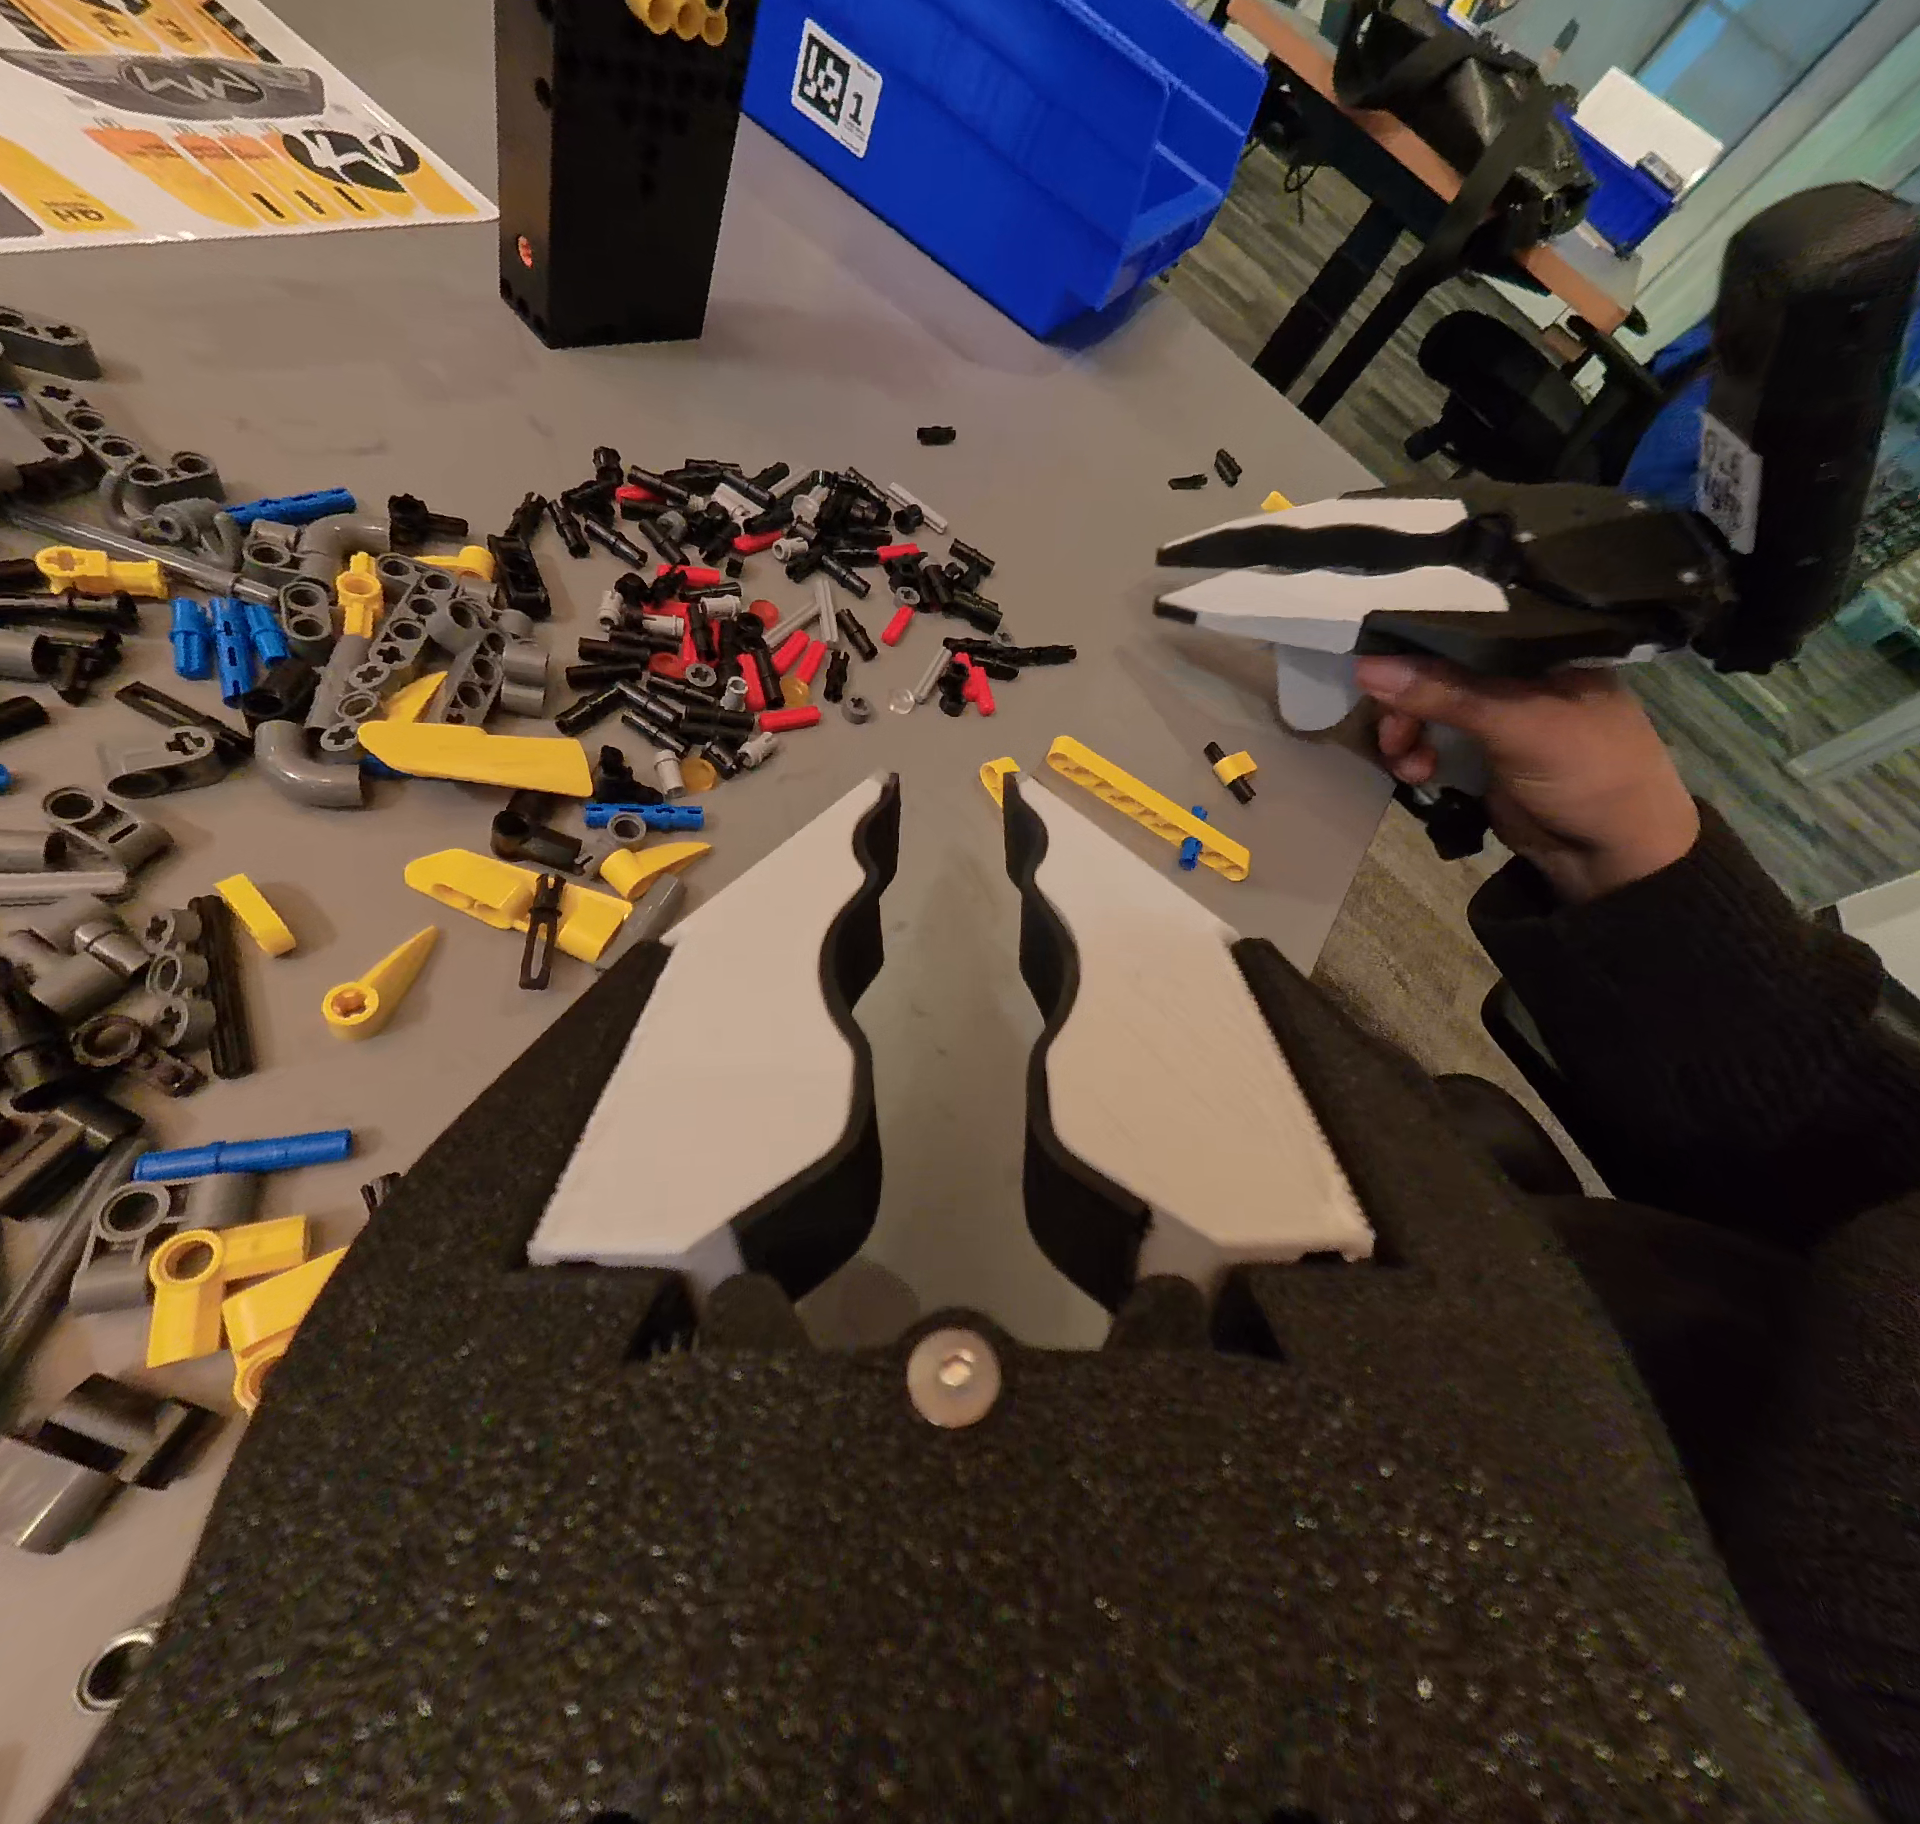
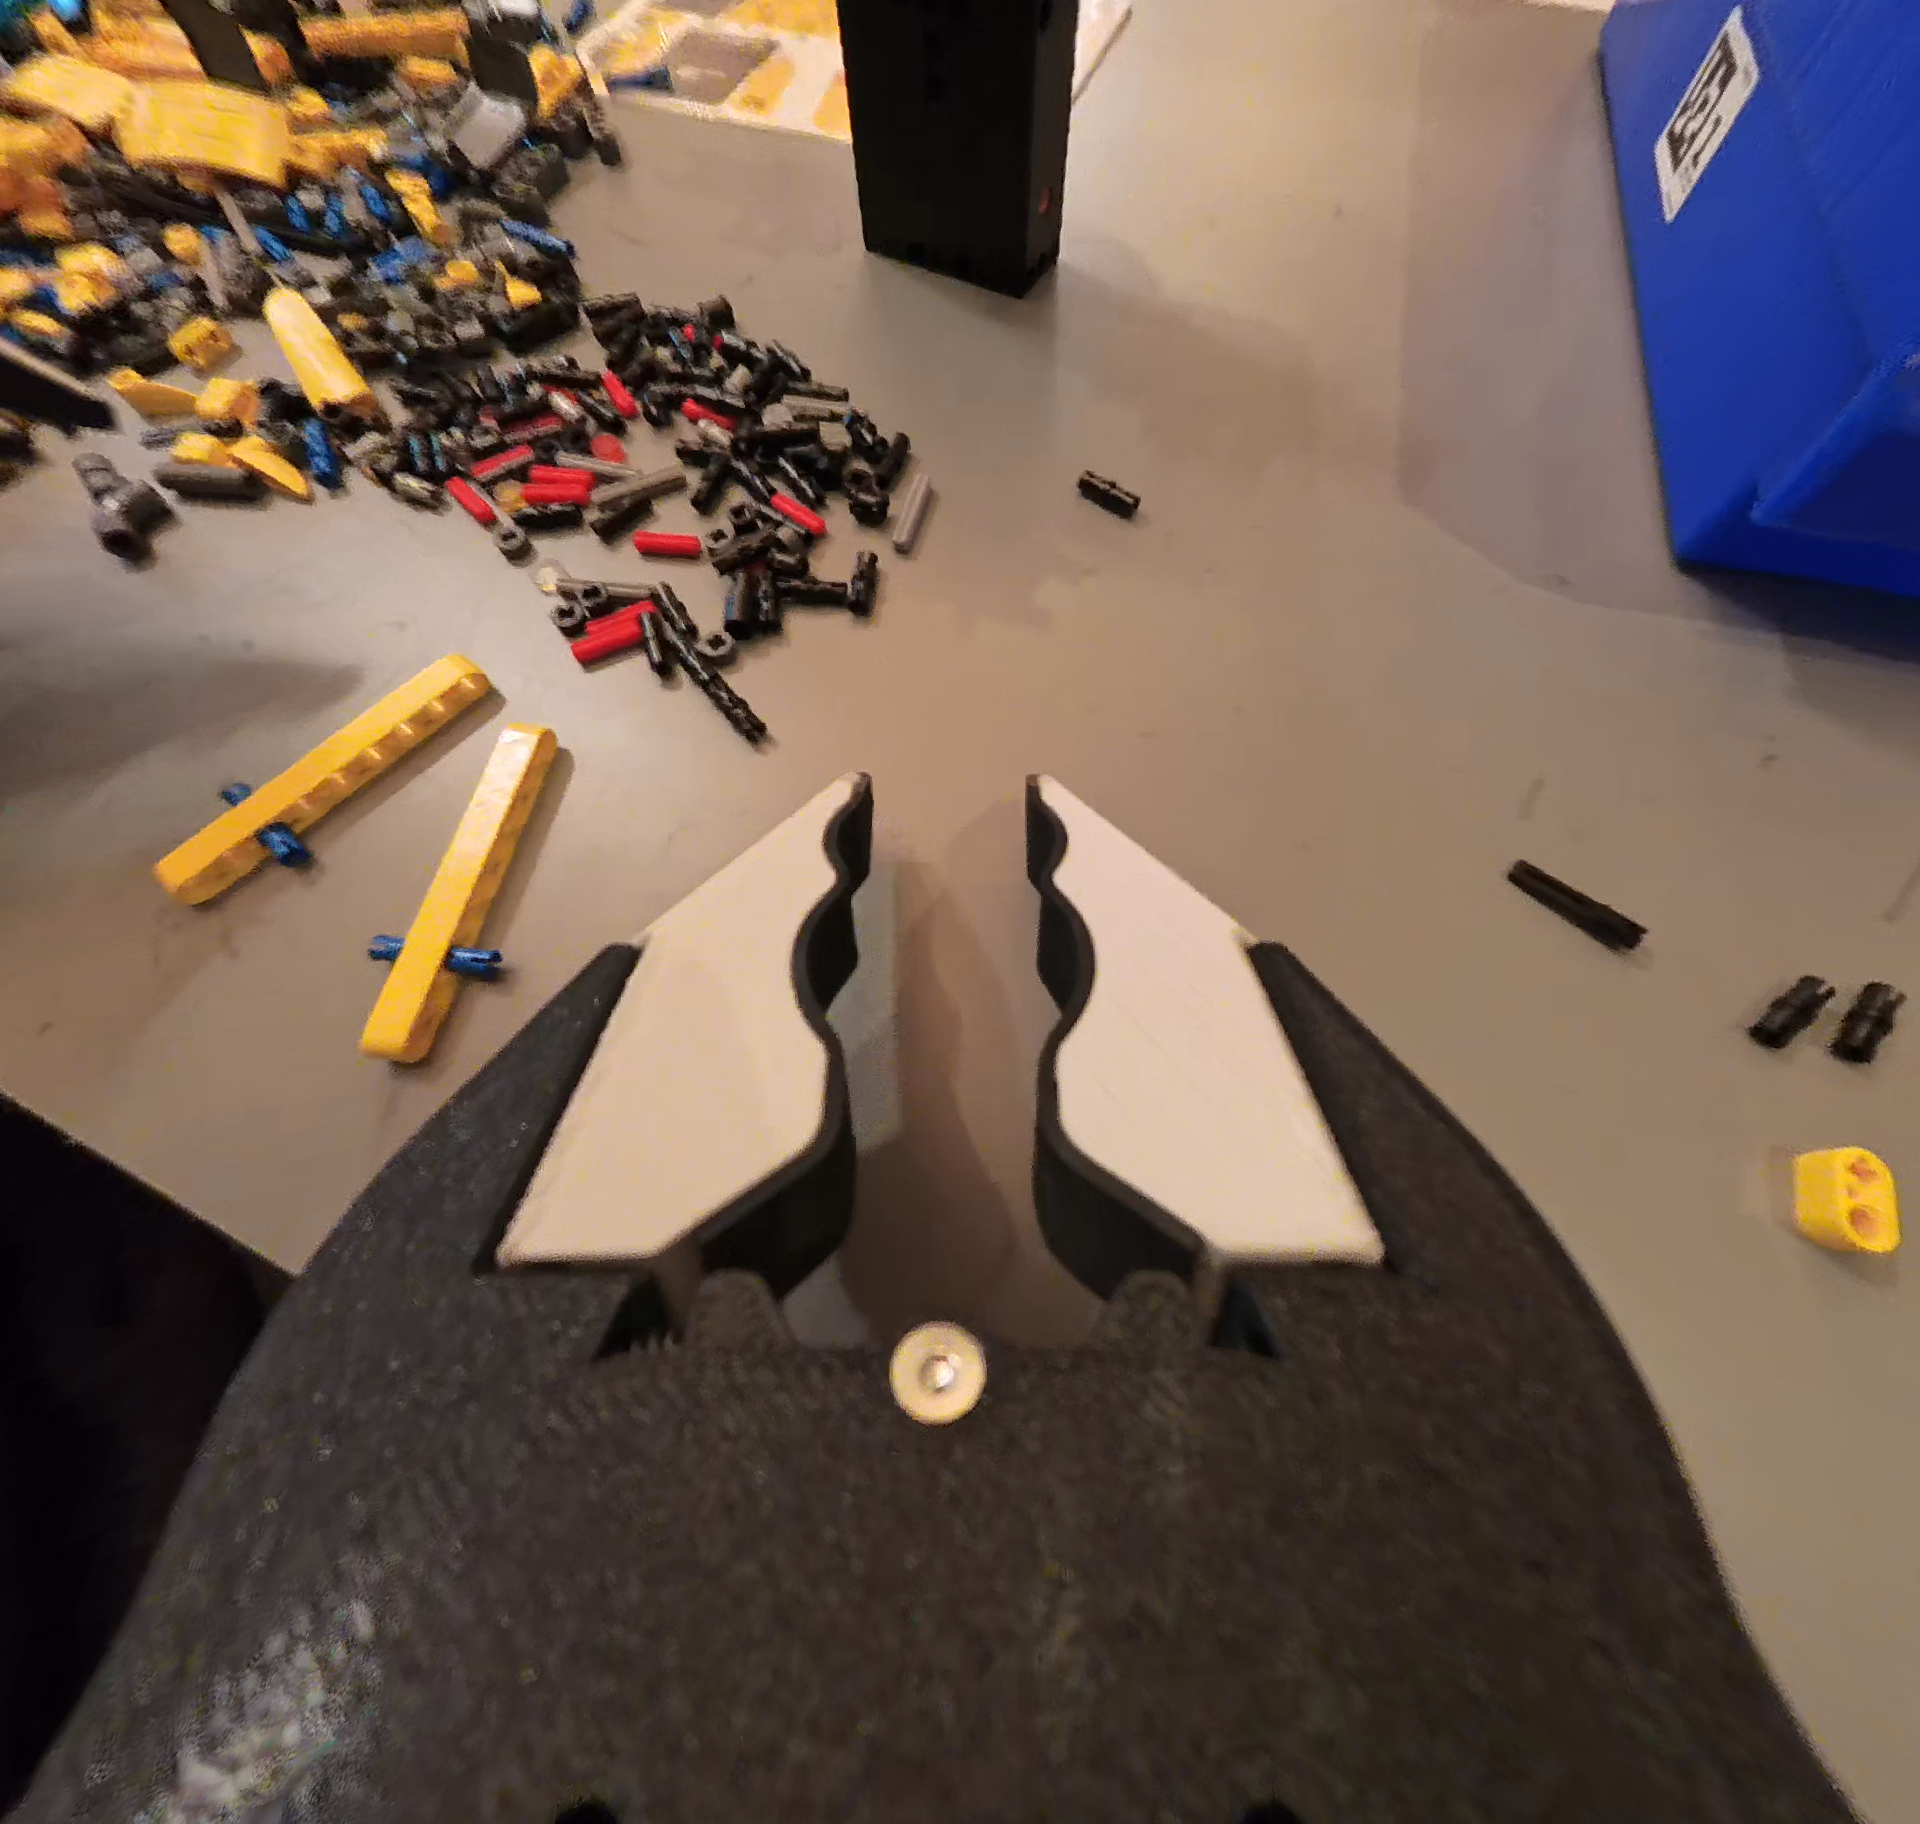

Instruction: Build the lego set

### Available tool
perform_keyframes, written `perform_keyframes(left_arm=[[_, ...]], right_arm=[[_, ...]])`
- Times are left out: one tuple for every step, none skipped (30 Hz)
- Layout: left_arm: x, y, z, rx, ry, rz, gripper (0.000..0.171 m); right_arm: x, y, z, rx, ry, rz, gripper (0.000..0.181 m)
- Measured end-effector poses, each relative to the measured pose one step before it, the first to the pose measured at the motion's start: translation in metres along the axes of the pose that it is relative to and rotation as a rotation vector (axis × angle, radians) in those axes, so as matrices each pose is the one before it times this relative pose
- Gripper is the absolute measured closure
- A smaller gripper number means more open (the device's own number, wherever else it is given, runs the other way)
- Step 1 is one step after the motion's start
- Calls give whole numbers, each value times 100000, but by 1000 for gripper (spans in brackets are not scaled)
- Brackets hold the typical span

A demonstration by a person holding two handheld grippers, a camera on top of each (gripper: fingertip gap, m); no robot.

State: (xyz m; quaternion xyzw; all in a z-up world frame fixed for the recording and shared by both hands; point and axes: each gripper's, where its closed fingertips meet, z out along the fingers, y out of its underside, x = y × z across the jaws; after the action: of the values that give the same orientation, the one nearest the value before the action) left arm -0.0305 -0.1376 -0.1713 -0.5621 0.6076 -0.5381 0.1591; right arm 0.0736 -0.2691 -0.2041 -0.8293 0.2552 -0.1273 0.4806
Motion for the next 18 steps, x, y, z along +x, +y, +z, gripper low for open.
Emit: perform_keyframes(left_arm=[[-28, 6, 14, -50, -263, 74, 152], [-19, -8, -4, 47, -216, 61, 152], [-28, 3, -12, 54, -219, 55, 152], [-21, -6, 1, -4, -229, 30, 152], [-24, 22, 27, -132, -137, -60, 152], [-28, 24, 25, -251, -75, -203, 152], [-44, 35, 27, -324, -100, -258, 152], [-39, 54, 48, -444, -125, -269, 152], [-34, 56, 52, -445, -109, -194, 152], [-4, 35, 31, -255, -7, -5, 152], [14, 2, 2, -45, 25, 154, 152], [29, -6, -1, 63, -3, 276, 152], [25, -11, -1, 48, -99, 319, 152], [15, 19, 5, -85, -114, 274, 152], [-2, 25, 15, -163, -158, 169, 151], [-20, 18, 24, -198, -238, 51, 151], [-34, 41, 39, -321, -280, -27, 151], [-34, 40, 39, -368, -199, -34, 151]], right_arm=[[0, -431, -352, 4110, -1646, 2252, 152], [88, -467, -395, 4373, -1657, 3007, 152], [163, -435, -377, 4157, -1397, 3457, 152], [199, -406, -337, 3572, -1193, 3383, 152], [271, -309, -317, 2610, -544, 2639, 152], [474, -196, -314, 1300, 1048, 932, 152], [780, -69, -321, -27, 3360, -1370, 152], [1074, 32, -329, -1155, 5335, -3361, 152], [1329, 123, -271, -2111, 6771, -4747, 152], [1511, 209, -187, -2922, 7510, -5779, 152], [1566, 334, -14, -3609, 7221, -6506, 152], [1445, 413, 198, -3887, 5866, -6545, 152], [1170, 443, 358, -3842, 3787, -5350, 151], [887, 396, 492, -3421, 2018, -3222, 150], [580, 257, 548, -2477, 286, -1280, 144], [221, 259, 528, -2643, -1790, 144, 141], [-4, 287, 510, -3051, -2914, 822, 141], [-110, 253, 447, -2673, -3104, 795, 140]])
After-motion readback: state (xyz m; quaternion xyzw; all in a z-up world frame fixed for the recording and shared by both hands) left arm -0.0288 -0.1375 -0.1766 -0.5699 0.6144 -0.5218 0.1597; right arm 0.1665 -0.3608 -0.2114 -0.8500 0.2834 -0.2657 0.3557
